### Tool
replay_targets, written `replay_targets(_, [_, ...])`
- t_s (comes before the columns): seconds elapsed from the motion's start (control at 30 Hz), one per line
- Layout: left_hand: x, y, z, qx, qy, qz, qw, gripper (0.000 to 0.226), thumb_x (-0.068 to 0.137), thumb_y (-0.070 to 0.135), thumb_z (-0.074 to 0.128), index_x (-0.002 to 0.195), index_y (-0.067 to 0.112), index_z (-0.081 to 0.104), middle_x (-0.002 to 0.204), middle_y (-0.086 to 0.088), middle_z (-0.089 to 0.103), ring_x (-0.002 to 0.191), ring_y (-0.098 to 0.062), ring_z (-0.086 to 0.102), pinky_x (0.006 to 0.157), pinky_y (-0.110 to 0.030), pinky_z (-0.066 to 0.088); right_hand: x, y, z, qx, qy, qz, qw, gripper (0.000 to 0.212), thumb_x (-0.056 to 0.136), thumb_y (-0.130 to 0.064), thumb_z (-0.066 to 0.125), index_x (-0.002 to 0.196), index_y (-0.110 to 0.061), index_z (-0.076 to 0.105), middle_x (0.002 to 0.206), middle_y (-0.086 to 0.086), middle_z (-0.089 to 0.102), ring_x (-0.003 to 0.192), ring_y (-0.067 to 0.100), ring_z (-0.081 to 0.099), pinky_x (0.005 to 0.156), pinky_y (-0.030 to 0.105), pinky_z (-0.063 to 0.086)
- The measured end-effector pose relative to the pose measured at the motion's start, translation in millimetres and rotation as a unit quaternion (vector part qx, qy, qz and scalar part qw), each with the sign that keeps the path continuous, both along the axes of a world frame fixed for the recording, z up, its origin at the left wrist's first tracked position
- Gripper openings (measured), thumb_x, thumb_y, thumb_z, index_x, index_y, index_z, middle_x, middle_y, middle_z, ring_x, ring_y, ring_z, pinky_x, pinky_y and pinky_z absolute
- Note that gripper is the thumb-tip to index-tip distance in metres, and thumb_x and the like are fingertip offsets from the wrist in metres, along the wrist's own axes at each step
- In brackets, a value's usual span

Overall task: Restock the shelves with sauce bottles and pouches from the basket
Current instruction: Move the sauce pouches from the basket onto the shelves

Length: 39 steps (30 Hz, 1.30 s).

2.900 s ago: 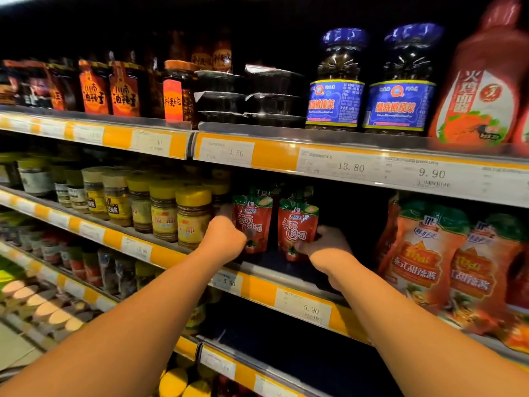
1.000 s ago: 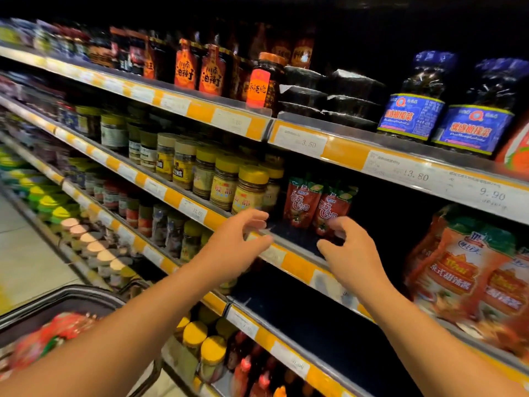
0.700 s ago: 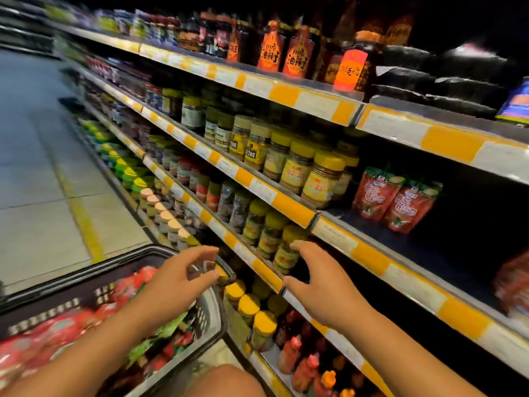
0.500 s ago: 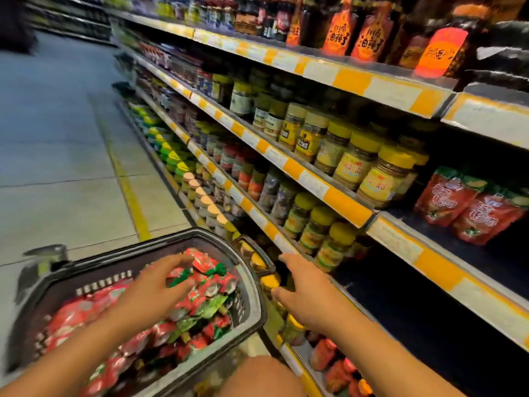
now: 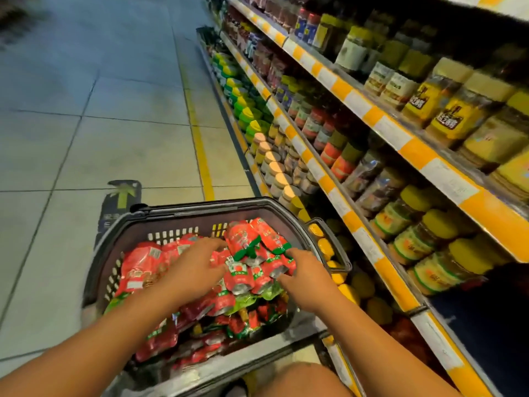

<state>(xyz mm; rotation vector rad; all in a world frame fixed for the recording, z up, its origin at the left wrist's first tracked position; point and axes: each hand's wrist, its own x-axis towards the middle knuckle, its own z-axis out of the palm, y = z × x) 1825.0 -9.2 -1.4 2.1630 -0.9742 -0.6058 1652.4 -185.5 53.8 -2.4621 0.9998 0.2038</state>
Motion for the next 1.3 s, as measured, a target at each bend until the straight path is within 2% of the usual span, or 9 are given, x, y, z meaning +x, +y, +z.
replay_targets(0.1, [-2.8,-23.1,-14.4,-0.001,0.017,0.008,1.0,0.053,0.093,0.027,0.071,0.143,0.022,0.055,0.144,0.002,0.057,0.127,-0.017,0.057,0.106,-0.031,0.046,8.6,-14.9,-20.1,0.007,-0.013,-0.019,1.0,0.053,0.098,-0.029,0.067,0.147,-0.019,0.049,0.145,0.005,0.054,0.118,0.025,0.061,0.088,0.031,0.047])
replay_targets(0.3, [-15.0,-74.8,-36.9,-0.02,0.004,0.034,0.999,0.057,0.089,0.03,0.075,0.14,0.02,0.053,0.138,-0.001,0.05,0.124,-0.022,0.055,0.091,-0.028,0.043,18.5,-51.1,-52.5,-0.004,-0.017,-0.069,0.997,0.048,0.103,-0.023,0.06,0.149,-0.016,0.047,0.146,0.008,0.057,0.128,0.03,0.058,0.104,0.045,0.05])
replay_targets(0.47, [-19.5,-97.6,-57.7,0.001,-0.074,0.073,0.995,0.063,0.087,0.037,0.078,0.139,0.019,0.048,0.142,-0.001,0.044,0.129,-0.025,0.046,0.106,-0.037,0.043,37.9,-57.5,-73.2,-0.016,-0.006,-0.059,0.998,0.049,0.104,-0.019,0.055,0.15,-0.016,0.037,0.121,0.015,0.066,0.104,0.036,0.064,0.076,0.041,0.052])
replay_targets(0.63, [-20.2,-101.4,-67.2,-0.028,-0.101,0.096,0.99,0.058,0.083,0.03,0.08,0.134,0.021,0.053,0.136,0.002,0.05,0.122,-0.024,0.048,0.101,-0.037,0.045,48.0,-59.0,-82.2,-0.057,-0.03,-0.079,0.995,0.032,0.097,-0.006,0.055,0.127,-0.018,0.059,0.107,0.012,0.07,0.09,0.033,0.067,0.072,0.042,0.055])
replay_targets(0.77, [-20.9,-92.7,-66.3,-0.064,-0.089,0.116,0.987,0.035,0.087,0.032,0.076,0.116,0.026,0.056,0.115,0.008,0.06,0.103,-0.018,0.053,0.083,-0.039,0.049,43.3,-57.7,-78.7,-0.094,-0.066,-0.058,0.992,0.038,0.089,-0.002,0.064,0.121,-0.022,0.07,0.109,0.004,0.074,0.097,0.027,0.069,0.075,0.033,0.053])
replay_targets(0.97, [-14.1,-80.1,-51.2,-0.113,-0.073,0.148,0.98,0.012,0.097,0.031,0.068,0.105,0.03,0.06,0.085,0.014,0.063,0.069,-0.006,0.059,0.058,-0.034,0.048,38.7,-54.6,-67.0,-0.141,-0.061,-0.029,0.988,0.03,0.097,-0.015,0.056,0.124,-0.016,0.069,0.111,0.01,0.06,0.089,0.03,0.064,0.068,0.036,0.049])
replay_targets(1.1, [-9.2,-68.3,-38.3,-0.143,-0.063,0.169,0.973,0.011,0.1,0.032,0.065,0.112,0.029,0.065,0.094,0.006,0.074,0.08,-0.017,0.068,0.068,-0.039,0.056,31.6,-53.0,-48.7,-0.136,-0.118,-0.011,0.984,0.024,0.106,-0.022,0.05,0.12,-0.009,0.063,0.118,0.008,0.052,0.096,0.028,0.059,0.083,0.045,0.051])
replay_targets(1.2, [-9.5,-60.2,-28.0,-0.163,-0.064,0.185,0.967,0.007,0.101,0.034,0.064,0.108,0.032,0.066,0.084,0.008,0.072,0.064,-0.006,0.06,0.056,-0.033,0.049,22.0,-50.7,-36.3,-0.155,-0.129,0.001,0.979,0.021,0.109,-0.025,0.047,0.115,-0.01,0.061,0.115,0.005,0.05,0.092,0.026,0.058,0.08,0.043,0.05])
replay_targets(1.3, [-12.6,-51.7,-17.1,-0.189,-0.042,0.189,0.963,0.005,0.101,0.033,0.062,0.104,0.036,0.064,0.078,0.01,0.069,0.065,-0.007,0.062,0.056,-0.037,0.053,8.8,-49.2,-24.6,-0.173,-0.155,-0.005,0.973,0.02,0.109,-0.025,0.048,0.111,-0.01,0.06,0.11,0.003,0.047,0.088,0.025,0.056,0.076,0.042,0.047])
